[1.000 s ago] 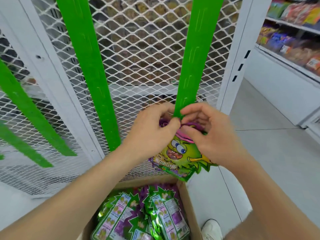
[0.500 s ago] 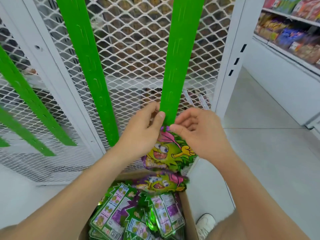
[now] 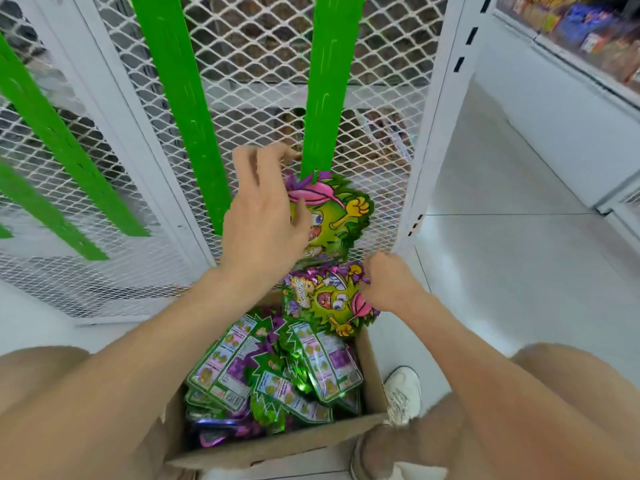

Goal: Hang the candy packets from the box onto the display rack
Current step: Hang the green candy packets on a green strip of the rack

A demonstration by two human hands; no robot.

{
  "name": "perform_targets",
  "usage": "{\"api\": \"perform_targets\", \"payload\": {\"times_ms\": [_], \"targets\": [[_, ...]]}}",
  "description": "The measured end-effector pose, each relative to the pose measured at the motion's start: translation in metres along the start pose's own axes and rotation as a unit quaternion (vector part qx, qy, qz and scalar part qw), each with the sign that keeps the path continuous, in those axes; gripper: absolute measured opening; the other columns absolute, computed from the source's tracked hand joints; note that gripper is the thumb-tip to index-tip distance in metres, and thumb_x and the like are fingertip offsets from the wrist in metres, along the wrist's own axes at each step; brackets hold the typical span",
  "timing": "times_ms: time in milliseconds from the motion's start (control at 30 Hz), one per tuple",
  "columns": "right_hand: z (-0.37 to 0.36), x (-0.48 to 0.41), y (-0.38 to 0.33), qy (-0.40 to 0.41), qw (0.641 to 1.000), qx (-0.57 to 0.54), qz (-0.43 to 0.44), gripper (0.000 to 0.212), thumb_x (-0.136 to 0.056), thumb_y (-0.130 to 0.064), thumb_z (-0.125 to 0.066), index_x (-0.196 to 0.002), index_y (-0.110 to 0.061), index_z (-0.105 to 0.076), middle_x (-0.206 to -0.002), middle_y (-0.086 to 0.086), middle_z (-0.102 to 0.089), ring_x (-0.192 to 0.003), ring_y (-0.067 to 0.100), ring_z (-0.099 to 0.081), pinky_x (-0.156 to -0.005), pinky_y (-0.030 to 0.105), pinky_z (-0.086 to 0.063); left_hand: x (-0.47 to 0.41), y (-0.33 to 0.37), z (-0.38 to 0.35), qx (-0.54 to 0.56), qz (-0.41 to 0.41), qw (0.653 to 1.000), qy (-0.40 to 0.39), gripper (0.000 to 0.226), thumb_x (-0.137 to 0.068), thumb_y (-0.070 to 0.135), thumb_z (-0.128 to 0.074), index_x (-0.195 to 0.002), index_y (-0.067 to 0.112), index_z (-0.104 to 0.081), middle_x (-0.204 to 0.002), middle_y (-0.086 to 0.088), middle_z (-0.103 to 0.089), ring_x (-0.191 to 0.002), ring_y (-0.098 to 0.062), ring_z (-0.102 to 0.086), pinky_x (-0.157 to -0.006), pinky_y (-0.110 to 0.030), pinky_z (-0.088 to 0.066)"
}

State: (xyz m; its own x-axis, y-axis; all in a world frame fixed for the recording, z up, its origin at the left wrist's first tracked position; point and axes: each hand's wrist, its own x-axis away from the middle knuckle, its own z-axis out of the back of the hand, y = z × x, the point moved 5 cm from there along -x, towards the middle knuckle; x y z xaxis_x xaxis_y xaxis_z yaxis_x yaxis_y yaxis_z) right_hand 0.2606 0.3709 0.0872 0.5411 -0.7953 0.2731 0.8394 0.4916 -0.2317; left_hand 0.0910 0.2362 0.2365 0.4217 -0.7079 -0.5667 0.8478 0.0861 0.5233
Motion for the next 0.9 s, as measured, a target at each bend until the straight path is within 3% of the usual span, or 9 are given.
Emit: {"api": "perform_targets", "payload": {"times_ms": [100,167,233,333,500,633,733,800,900], "targets": [[-0.034,-0.003,0.010,-0.018,1.000,-0.011,-0.021,0.007,-0.088,-0.013,-0.060,-0.091,-0.009,-0.055,-0.091,0.013,-0.061,-0.097,0.037,-0.068,-0.071,0.037,-0.053,0.015,0.007,-0.012,-0.040,-0.067,0.994,-0.071,0.025,-0.094,0.017,-0.065,-0.115,0.020,-0.052,-0.109,0.006,-0.049,-0.078,-0.022,-0.059,-0.055,-0.042,-0.051],[-0.051,-0.004,0.016,-0.034,0.999,-0.009,-0.036,0.014,-0.095,-0.017,-0.057,-0.105,-0.007,-0.057,-0.111,0.019,-0.063,-0.108,0.039,-0.066,-0.079,0.038,-0.053,0.027,0.002,-0.028,-0.058,-0.068,0.983,-0.163,0.013,-0.094,0.020,-0.064,-0.105,0.025,-0.058,-0.094,0.010,-0.055,-0.083,-0.021,-0.062,-0.063,-0.041,-0.053],[-0.060,-0.006,0.021,-0.042,0.998,-0.010,-0.049,0.011,-0.095,-0.017,-0.057,-0.087,-0.010,-0.056,-0.100,0.019,-0.064,-0.099,0.039,-0.068,-0.070,0.035,-0.049,0.031,-0.007,-0.037,-0.074,-0.054,0.976,-0.197,0.010,-0.093,0.019,-0.063,-0.102,0.025,-0.062,-0.093,0.009,-0.058,-0.087,-0.021,-0.063,-0.065,-0.039,-0.054],[-0.057,-0.013,0.023,-0.056,0.997,0.033,-0.042,0.035,-0.093,-0.013,-0.061,-0.067,-0.017,-0.037,-0.078,0.008,-0.052,-0.081,0.032,-0.061,-0.059,0.030,-0.041,0.022,-0.017,-0.032,-0.066,-0.029,0.986,-0.153,0.017,-0.091,0.011,-0.062,-0.103,0.024,-0.060,-0.098,0.007,-0.055,-0.091,-0.022,-0.060,-0.066,-0.039,-0.050],[-0.019,0.001,-0.021,-0.089,0.988,0.111,0.065,0.037,-0.094,-0.009,-0.060,-0.070,-0.018,-0.033,-0.081,0.004,-0.049,-0.087,0.031,-0.063,-0.066,0.033,-0.044,-0.001,-0.009,-0.006,-0.044,-0.064,0.997,-0.014,0.041,-0.081,-0.007,-0.064,-0.118,0.009,-0.055,-0.117,-0.009,-0.051,-0.106,-0.026,-0.049,-0.089,-0.040,-0.044],[0.017,0.031,-0.047,-0.033,0.983,0.138,0.119,0.033,-0.087,-0.014,-0.067,-0.072,-0.015,-0.037,-0.072,0.002,-0.043,-0.076,0.030,-0.058,-0.062,0.033,-0.044,-0.015,-0.013,-0.006,0.031,-0.028,0.999,-0.020,0.061,-0.086,-0.009,-0.062,-0.143,0.004,-0.045,-0.136,-0.013,-0.051,-0.125,-0.023,-0.050,-0.108,-0.027,-0.040],[0.050,0.047,-0.054,0.047,0.985,0.059,0.155,0.021,-0.088,-0.025,-0.070,-0.072,-0.015,-0.060,-0.065,0.000,-0.057,-0.067,0.025,-0.061,-0.063,0.035,-0.056,-0.023,-0.012,-0.006,0.077,0.009,0.997,-0.031,0.056,-0.096,-0.002,-0.061,-0.148,0.007,-0.043,-0.137,-0.005,-0.058,-0.120,-0.015,-0.058,-0.101,-0.012,-0.037],[0.076,0.053,-0.053,0.101,0.981,-0.041,0.161,0.011,-0.090,-0.032,-0.075,-0.084,-0.023,-0.076,-0.063,-0.010,-0.062,-0.064,0.009,-0.060,-0.066,0.031,-0.055,-0.027,-0.013,-0.008,0.105,0.044,0.992,-0.050,0.048,-0.100,0.004,-0.059,-0.146,0.013,-0.048,-0.131,0.004,-0.064,-0.110,-0.006,-0.063,-0.097,-0.018,-0.045],[0.113,0.062,-0.055,0.162,0.954,-0.170,0.188,0.007,-0.092,-0.034,-0.078,-0.097,-0.030,-0.080,-0.077,-0.018,-0.070,-0.077,0.003,-0.065,-0.075,0.026,-0.052,-0.034,-0.012,-0.009,0.185,0.096,0.975,-0.079,0.040,-0.100,0.004,-0.055,-0.135,0.023,-0.060,-0.118,0.011,-0.071,-0.107,0.003,-0.065,-0.095,-0.022,-0.050]]}}
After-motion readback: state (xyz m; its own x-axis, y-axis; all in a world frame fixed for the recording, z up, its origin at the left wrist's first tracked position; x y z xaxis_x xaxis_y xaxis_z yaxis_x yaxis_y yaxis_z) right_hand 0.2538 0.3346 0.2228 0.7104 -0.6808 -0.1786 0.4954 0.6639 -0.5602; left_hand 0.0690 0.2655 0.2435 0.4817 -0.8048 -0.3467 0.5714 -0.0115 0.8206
